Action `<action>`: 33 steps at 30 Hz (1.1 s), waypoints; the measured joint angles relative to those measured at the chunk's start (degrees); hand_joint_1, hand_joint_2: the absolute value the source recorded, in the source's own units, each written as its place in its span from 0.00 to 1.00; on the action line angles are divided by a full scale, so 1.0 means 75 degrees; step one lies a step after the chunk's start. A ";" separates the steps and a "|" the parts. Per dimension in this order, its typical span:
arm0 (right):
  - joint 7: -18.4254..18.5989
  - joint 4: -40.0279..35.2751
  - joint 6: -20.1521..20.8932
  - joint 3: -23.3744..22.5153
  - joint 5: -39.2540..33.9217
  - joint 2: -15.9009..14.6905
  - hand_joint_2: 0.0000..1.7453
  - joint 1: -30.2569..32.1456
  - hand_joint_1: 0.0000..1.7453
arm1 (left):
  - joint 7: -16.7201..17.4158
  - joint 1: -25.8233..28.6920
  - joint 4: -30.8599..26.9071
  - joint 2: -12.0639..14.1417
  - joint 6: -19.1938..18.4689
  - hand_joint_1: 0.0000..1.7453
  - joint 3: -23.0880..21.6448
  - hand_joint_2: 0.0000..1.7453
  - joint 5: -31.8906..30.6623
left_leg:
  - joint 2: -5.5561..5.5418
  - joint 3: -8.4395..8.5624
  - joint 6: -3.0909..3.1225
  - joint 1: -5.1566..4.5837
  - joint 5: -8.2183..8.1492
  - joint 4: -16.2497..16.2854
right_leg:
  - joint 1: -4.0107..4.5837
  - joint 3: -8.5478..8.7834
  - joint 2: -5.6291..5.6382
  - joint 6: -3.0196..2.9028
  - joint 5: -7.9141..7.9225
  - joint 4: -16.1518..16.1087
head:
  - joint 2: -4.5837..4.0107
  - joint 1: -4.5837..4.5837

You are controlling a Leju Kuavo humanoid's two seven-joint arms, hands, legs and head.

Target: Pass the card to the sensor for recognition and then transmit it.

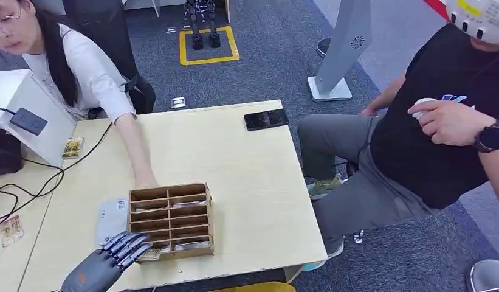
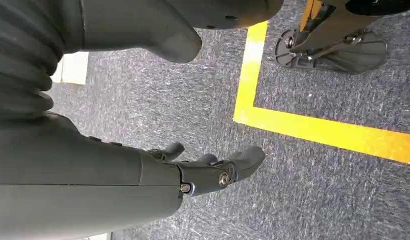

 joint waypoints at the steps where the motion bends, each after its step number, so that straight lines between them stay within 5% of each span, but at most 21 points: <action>1: 0.0000 0.0000 0.0000 0.0000 0.0000 0.0000 1.00 0.0000 0.00 | 0.0000 -0.0018 0.0026 -0.0029 0.0000 0.00 -0.0023 1.00 0.0000 | 0.0000 0.0000 0.0000 0.0000 0.0000 0.0000 | 0.0000 -0.0001 0.0000 0.0000 0.0000 0.0000 | 0.0000 0.0003; 12: 0.0000 0.0000 -0.0023 0.0000 -0.0035 0.0026 1.00 -0.0001 0.00 | 0.0419 -0.0599 0.0687 -0.0950 0.0428 0.00 -0.0402 1.00 -0.0688 | 0.0003 0.0000 0.0000 -0.0001 0.0000 0.0001 | -0.0001 0.0000 0.0002 0.0004 0.0006 0.0000 | 0.0000 -0.0003; 25: 0.0000 0.0003 -0.0023 0.0000 -0.0035 0.0029 1.00 0.0009 0.00 | 0.0545 -0.0711 0.1020 -0.1250 0.0569 0.00 -0.0498 1.00 -0.0799 | 0.0014 0.0000 0.0000 0.0000 0.0000 0.0002 | 0.0000 -0.0007 0.0006 0.0005 0.0006 0.0000 | 0.0000 -0.0003; 33: 0.0003 0.0003 -0.0032 0.0000 -0.0035 0.0035 1.00 0.0018 0.00 | 0.0950 -0.0934 0.1244 -0.1719 0.0796 0.00 -0.0504 1.00 -0.1434 | 0.0014 -0.0001 0.0000 -0.0001 0.0000 0.0003 | -0.0001 -0.0004 0.0007 0.0006 0.0008 0.0000 | 0.0000 0.0000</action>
